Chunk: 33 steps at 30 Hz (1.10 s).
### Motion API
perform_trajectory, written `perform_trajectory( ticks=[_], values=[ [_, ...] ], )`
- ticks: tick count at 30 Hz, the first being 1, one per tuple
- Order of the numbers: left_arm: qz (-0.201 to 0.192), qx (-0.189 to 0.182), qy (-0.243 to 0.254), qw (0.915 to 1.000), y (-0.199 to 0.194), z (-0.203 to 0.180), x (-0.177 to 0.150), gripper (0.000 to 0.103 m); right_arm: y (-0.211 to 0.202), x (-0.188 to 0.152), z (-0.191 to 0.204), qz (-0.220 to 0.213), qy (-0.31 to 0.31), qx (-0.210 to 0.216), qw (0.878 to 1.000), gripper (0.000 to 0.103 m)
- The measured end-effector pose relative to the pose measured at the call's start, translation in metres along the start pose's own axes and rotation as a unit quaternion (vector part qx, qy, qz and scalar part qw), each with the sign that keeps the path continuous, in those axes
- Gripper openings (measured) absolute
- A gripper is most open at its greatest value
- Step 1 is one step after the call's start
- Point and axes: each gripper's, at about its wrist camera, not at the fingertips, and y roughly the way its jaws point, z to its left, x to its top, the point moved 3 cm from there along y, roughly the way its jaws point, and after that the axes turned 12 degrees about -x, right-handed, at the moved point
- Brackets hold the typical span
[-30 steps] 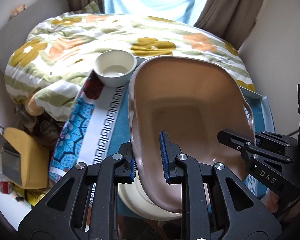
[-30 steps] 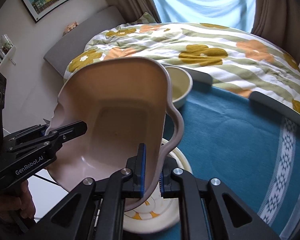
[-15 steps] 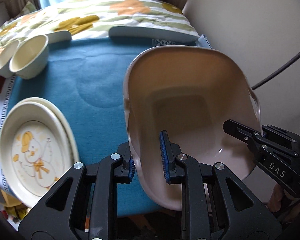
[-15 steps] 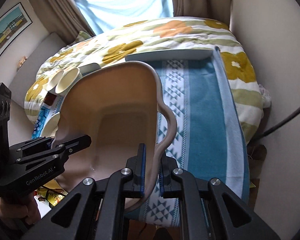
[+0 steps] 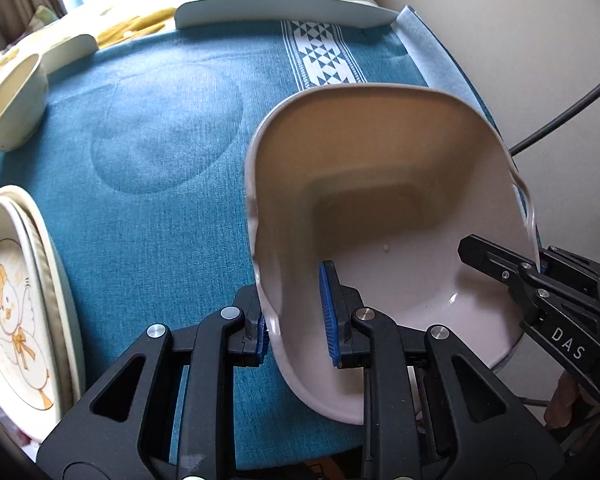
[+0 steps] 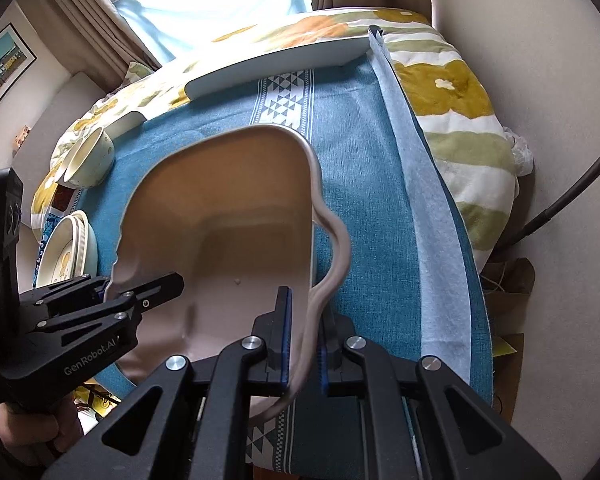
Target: Organize plates and bowls
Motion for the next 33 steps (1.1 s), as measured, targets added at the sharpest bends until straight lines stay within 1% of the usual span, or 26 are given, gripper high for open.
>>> perform_trajectory(
  ticks=[2,5,6,7,9,13,15,17,18,19,20,21,22,26,29,33],
  values=[
    [0.006,-0.002,-0.005,1.0000,0.002,0.000,-0.001,0.018,0.001,-0.001,-0.001,0.002,0.003,0.003,1.000,0.010],
    [0.018,-0.004,-0.001,0.9998,0.008,-0.003,-0.002,0.031,0.004,-0.003,-0.001,0.008,0.010,0.013,1.000,0.010],
    [0.017,-0.002,0.004,0.9998,0.009,-0.005,-0.003,0.043,0.004,-0.003,-0.001,0.007,0.012,0.014,1.000,0.010],
    [0.015,0.002,0.009,0.9998,0.008,-0.007,-0.003,0.060,0.004,-0.004,0.000,0.006,0.014,0.014,1.000,0.010],
    [0.004,0.007,0.018,0.9998,0.006,-0.010,-0.005,0.072,0.005,-0.004,0.000,0.007,0.018,0.012,1.000,0.010],
    [0.003,0.005,0.018,0.9998,0.003,-0.010,-0.003,0.072,0.005,-0.005,-0.001,0.009,0.027,0.013,1.000,0.010],
    [0.003,0.011,0.020,0.9997,0.001,-0.010,-0.002,0.073,0.005,-0.005,-0.002,0.009,0.031,0.014,0.999,0.010],
    [0.003,0.019,0.024,0.9995,-0.001,-0.011,0.000,0.073,0.006,-0.004,-0.003,0.012,0.035,0.016,0.999,0.013],
    [0.003,0.021,0.026,0.9994,-0.002,-0.012,0.000,0.074,0.005,-0.004,-0.004,0.009,0.038,0.017,0.999,0.025],
    [0.001,0.029,0.026,0.9992,-0.004,-0.011,0.000,0.074,0.003,-0.004,-0.005,0.005,0.043,0.017,0.999,0.043],
    [-0.001,0.037,0.025,0.9990,-0.005,-0.010,0.002,0.075,0.002,-0.004,-0.007,-0.001,0.049,0.014,0.999,0.050],
    [-0.002,0.034,0.022,0.9992,-0.006,-0.009,0.003,0.077,0.000,-0.003,-0.009,-0.006,0.055,0.017,0.998,0.062],
    [-0.004,0.027,0.017,0.9995,-0.008,-0.008,0.003,0.078,-0.002,-0.002,-0.011,-0.009,0.061,0.020,0.998,0.066],
    [-0.005,0.023,0.005,0.9997,-0.018,-0.003,0.005,0.079,-0.012,0.000,-0.018,-0.022,0.077,0.019,0.997,0.067],
    [-0.015,0.021,0.002,0.9997,-0.033,-0.003,0.003,0.079,-0.024,0.001,-0.021,-0.032,0.079,0.020,0.996,0.067],
    [-0.038,0.023,0.000,0.9990,-0.068,-0.005,-0.002,0.079,-0.052,0.006,-0.018,-0.055,0.066,0.019,0.996,0.067]
  ],
)
